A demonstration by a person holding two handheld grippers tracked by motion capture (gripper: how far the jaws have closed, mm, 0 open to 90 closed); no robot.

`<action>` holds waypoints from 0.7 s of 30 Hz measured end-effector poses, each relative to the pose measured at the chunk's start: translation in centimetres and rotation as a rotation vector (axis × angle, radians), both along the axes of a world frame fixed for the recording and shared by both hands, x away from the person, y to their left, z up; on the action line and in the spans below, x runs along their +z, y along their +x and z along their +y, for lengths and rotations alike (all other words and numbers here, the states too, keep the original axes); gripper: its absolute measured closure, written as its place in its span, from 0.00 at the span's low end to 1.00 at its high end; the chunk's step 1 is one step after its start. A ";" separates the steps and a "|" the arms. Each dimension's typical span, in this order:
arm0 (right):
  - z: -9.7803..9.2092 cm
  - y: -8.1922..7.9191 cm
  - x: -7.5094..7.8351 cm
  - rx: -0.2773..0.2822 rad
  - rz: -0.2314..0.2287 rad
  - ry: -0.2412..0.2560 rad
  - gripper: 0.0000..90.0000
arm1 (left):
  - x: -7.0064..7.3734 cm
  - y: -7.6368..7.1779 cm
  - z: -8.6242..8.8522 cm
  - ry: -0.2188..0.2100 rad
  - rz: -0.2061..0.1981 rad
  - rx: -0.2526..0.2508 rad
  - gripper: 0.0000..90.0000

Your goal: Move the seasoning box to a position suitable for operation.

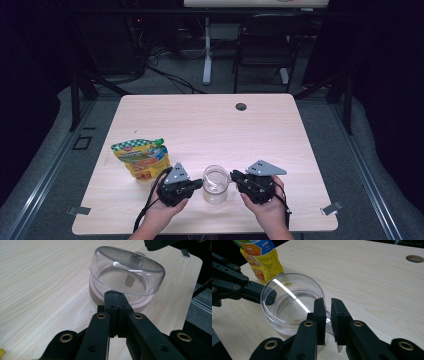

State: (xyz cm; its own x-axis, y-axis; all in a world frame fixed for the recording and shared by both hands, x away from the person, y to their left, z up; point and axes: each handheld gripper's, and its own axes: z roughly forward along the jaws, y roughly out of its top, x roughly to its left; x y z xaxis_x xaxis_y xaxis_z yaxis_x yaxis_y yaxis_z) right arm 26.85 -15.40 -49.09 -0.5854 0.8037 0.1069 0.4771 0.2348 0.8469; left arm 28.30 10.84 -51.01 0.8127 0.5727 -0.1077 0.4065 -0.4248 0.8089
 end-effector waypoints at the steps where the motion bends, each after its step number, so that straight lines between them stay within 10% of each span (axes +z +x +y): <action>1: 0.0 -0.1 0.0 0.000 -0.004 0.004 0.91 | 0.0 0.0 0.0 0.000 0.000 0.000 1.00; 21: 0.4 -2.4 -1.3 0.056 -0.012 -0.013 0.81 | 0.8 0.2 -0.4 0.019 -0.005 -0.006 1.00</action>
State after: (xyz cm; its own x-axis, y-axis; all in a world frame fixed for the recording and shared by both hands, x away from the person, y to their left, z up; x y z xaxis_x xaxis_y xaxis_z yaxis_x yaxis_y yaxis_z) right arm 24.48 -15.03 -50.39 -0.6305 0.7710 0.0897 0.4529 0.2716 0.8492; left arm 28.45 10.47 -50.20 0.8166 0.5696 -0.0931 0.4001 -0.4425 0.8025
